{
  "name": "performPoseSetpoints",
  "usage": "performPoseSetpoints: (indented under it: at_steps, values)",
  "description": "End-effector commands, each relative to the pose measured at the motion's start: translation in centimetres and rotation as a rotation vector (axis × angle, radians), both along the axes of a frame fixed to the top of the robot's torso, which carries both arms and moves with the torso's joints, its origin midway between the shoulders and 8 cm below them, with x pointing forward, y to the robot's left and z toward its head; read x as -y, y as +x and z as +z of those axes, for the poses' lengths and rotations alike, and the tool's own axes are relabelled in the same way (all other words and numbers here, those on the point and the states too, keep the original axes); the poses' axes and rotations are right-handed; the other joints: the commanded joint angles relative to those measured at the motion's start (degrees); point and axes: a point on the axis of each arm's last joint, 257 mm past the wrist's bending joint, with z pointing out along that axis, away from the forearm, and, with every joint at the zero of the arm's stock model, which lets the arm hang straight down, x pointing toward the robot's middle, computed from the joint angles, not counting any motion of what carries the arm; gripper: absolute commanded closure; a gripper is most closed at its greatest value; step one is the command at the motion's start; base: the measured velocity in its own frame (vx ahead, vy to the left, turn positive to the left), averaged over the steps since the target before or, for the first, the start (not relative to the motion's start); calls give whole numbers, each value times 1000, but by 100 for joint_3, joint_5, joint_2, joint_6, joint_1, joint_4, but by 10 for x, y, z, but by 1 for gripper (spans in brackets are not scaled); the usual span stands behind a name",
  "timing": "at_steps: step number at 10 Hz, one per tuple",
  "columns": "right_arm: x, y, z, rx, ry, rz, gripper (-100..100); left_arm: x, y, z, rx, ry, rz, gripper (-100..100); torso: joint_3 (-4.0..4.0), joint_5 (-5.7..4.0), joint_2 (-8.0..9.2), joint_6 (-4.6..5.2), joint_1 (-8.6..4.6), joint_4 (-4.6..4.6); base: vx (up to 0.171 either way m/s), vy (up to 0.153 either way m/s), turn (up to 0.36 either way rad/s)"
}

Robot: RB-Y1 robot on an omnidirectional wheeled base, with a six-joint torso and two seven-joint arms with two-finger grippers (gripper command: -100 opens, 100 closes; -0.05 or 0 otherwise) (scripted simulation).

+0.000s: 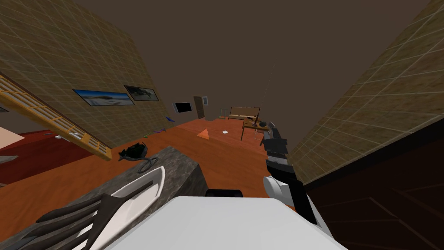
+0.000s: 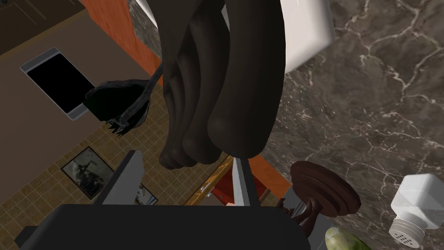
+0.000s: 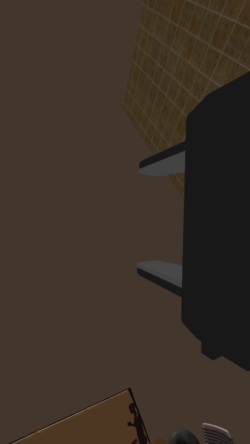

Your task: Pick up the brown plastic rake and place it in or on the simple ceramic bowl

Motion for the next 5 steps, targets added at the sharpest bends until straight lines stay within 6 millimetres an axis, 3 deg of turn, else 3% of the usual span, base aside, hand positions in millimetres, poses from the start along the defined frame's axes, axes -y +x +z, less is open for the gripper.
performPoseSetpoints:
  at_steps: [1,4,5]
  values:
    - [0,0,0,0,0,0,0,0,0,0,0,0,0,-100,0,0,0,0,0,0,6,-2,1]
    - [0,0,0,0,0,0,0,0,0,0,0,0,0,-100,11,2,17,0,6,5,0,0,0]
    - [0,0,0,0,0,0,0,0,0,0,0,0,0,0,11,2,18,0,6,5,0,0,0]
